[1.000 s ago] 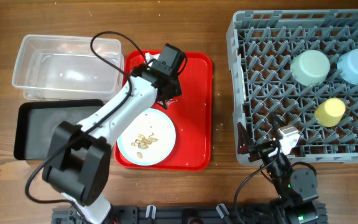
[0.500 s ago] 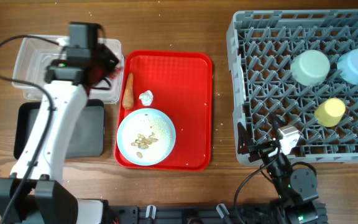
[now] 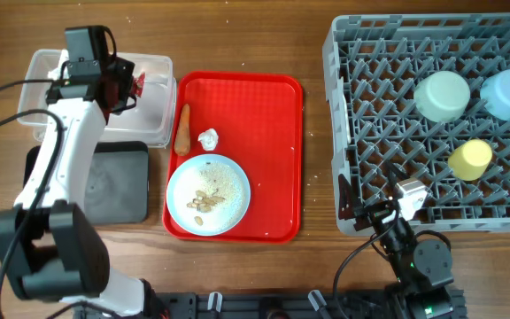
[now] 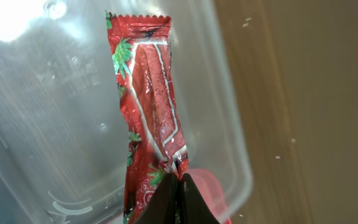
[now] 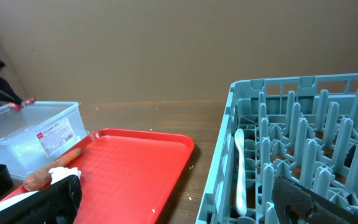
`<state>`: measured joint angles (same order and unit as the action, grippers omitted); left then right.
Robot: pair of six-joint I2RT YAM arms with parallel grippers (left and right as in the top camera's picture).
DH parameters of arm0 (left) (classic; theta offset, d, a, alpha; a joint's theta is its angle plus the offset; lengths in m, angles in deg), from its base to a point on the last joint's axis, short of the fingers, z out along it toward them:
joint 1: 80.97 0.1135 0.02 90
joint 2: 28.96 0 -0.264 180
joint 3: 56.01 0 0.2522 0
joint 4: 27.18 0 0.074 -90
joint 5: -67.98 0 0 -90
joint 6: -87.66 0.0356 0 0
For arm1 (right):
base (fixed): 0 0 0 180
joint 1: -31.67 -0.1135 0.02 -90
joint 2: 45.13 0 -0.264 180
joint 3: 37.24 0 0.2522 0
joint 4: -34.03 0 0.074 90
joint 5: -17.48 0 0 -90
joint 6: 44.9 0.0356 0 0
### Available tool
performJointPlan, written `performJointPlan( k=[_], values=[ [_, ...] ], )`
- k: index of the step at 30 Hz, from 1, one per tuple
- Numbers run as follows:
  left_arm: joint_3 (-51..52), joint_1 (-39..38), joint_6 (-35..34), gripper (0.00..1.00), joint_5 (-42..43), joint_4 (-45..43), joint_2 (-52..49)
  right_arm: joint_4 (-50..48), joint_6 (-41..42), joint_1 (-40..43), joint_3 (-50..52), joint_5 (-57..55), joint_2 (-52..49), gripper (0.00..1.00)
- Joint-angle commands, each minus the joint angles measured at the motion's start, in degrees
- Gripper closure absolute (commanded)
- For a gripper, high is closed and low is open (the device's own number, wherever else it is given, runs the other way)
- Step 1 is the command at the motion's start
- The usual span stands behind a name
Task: Sort waste into correct bins and load items into the dishwasher rack
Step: 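Carry the red wrapper to the clear plastic bin and release, then return the left gripper to the tray and grasp the white tissue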
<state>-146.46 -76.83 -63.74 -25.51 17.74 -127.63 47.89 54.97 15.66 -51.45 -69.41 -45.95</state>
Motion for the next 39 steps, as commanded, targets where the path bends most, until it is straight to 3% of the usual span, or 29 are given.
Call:
performJointPlan(
  k=[1, 11, 17, 18, 19, 21, 26, 31, 35, 37, 39],
  values=[
    [-0.11, 0.26, -3.30, 0.96, -0.20, -0.50, -4.79, -0.31, 0.68, 0.13, 0.15, -0.74, 0.55, 0.00],
    [-0.09, 0.07, -5.55, 0.96, 0.07, -1.14, -14.01, -0.31, 0.70, 0.13, 0.15, -0.74, 0.55, 0.00],
    [-0.09, -0.31, -5.53, 0.94, -0.13, -2.21, -14.67, -0.31, 0.68, 0.13, 0.15, -0.74, 0.55, 0.00],
    [-0.09, -0.46, -5.53, 0.82, -0.13, -2.27, -14.67, -0.31, 0.68, 0.13, 0.15, -0.74, 0.55, 0.00],
    [-0.11, -0.44, -5.51, 0.55, 0.35, -2.29, -14.64, -0.31, 0.66, 0.13, 0.15, -0.74, 0.55, 0.00],
    [-0.11, -0.37, -4.87, 0.37, 1.55, -1.03, -13.94, -0.31, 0.68, 0.13, 0.15, -0.74, 0.55, 0.00],
    [-0.11, -0.39, -4.61, 0.35, 1.55, 1.75, -5.60, -0.31, 0.68, 0.13, 0.15, -0.74, 0.55, 0.00],
    [-0.11, -1.14, 2.80, 0.38, 1.55, 6.62, 9.70, -0.31, 0.68, 0.13, 0.15, -0.74, 0.55, 0.00],
    [-0.09, -8.09, 12.26, 0.59, 3.50, 18.34, 13.64, -0.31, 0.66, 0.13, 0.15, -0.74, 0.55, 0.00],
    [-0.09, -15.10, 20.72, 0.58, 3.23, 21.33, 11.63, -0.31, 0.68, 0.13, 0.15, -0.74, 0.55, 0.00],
    [-0.09, -21.31, 23.54, 0.57, -1.42, 22.47, 8.81, -0.31, 0.68, 0.13, 0.15, -0.74, 0.55, 0.00]
  ],
)
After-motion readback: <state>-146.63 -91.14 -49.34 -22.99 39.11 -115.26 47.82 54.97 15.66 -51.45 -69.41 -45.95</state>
